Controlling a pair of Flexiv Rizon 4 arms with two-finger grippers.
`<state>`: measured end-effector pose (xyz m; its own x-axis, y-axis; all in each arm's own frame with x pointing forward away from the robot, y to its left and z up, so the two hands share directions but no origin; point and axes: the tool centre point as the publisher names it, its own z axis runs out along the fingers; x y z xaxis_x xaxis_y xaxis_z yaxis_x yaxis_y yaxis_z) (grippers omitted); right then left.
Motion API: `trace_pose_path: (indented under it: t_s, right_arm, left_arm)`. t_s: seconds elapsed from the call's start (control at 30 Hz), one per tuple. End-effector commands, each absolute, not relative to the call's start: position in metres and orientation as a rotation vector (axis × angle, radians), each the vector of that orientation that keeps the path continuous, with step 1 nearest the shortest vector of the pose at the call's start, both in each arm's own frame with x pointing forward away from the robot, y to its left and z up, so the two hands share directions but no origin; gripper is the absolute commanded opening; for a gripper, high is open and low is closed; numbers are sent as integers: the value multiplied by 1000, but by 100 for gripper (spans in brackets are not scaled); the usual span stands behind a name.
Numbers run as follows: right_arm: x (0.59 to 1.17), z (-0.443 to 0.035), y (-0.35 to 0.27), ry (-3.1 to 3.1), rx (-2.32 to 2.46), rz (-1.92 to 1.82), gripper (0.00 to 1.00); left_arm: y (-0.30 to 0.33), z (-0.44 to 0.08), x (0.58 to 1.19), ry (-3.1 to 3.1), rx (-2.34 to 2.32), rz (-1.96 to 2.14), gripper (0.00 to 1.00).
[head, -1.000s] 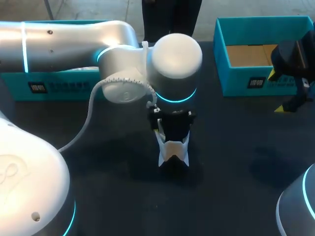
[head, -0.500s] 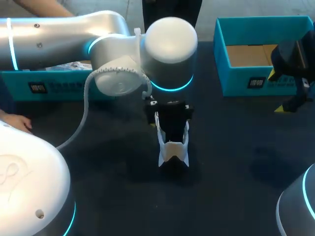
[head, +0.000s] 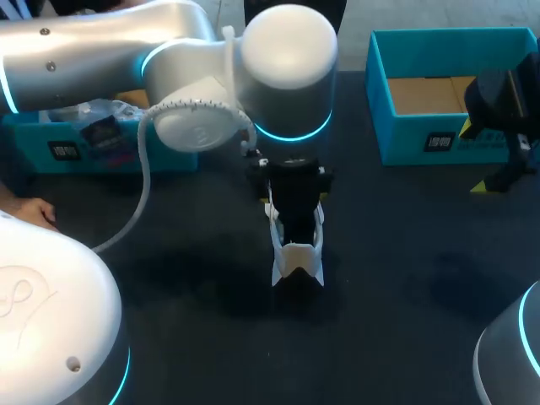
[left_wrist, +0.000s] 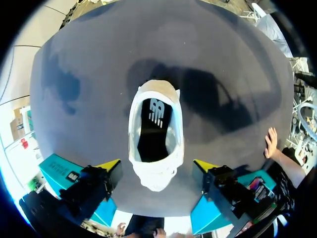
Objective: Take the shoe out of the shoebox, open the shoe tongue, remove and reinsert the insole, then place the shoe into the shoebox
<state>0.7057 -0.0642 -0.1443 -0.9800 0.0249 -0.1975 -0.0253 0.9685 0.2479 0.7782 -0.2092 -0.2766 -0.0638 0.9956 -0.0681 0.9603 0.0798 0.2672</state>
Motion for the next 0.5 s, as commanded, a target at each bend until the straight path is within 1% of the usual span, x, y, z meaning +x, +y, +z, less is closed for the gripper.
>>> trace_pose_path:
  t_s: [0.03, 0.07, 0.1, 0.2, 0.27, 0.3, 0.37, 0.4, 0.47, 0.5]
  right_arm:
    - [708, -145, -63, 2922, 0, 367, 100]
    - [708, -145, -63, 2922, 0, 367, 100]
    - [708, -145, -63, 2922, 0, 367, 100]
    - [708, -145, -63, 2922, 0, 367, 100]
    - [708, -145, -63, 2922, 0, 367, 100]
    - [708, -145, -63, 2922, 0, 367, 100]
    - [708, -145, -63, 2922, 0, 367, 100]
    - [708, -145, -63, 2922, 0, 367, 100]
    - [708, -145, -63, 2922, 0, 367, 100]
    - [708, -145, -63, 2922, 0, 367, 100]
  left_arm:
    - [-205, -271, 780, 2119, 1971, 224, 72]
    - [-205, -270, 782, 2120, 1969, 225, 69]
    - [-205, -270, 783, 2121, 1968, 226, 71]
    - [-205, -268, 788, 2122, 1969, 235, 67]
    - [-205, -269, 793, 2127, 1966, 243, 58]
    - [-205, -269, 795, 2130, 1965, 246, 59]
    - [-205, -273, 801, 2138, 1965, 246, 56]
    - [-205, -275, 803, 2143, 1966, 248, 56]
    - [-205, -279, 808, 2149, 1963, 252, 52]
    - [-205, -281, 809, 2153, 1963, 254, 52]
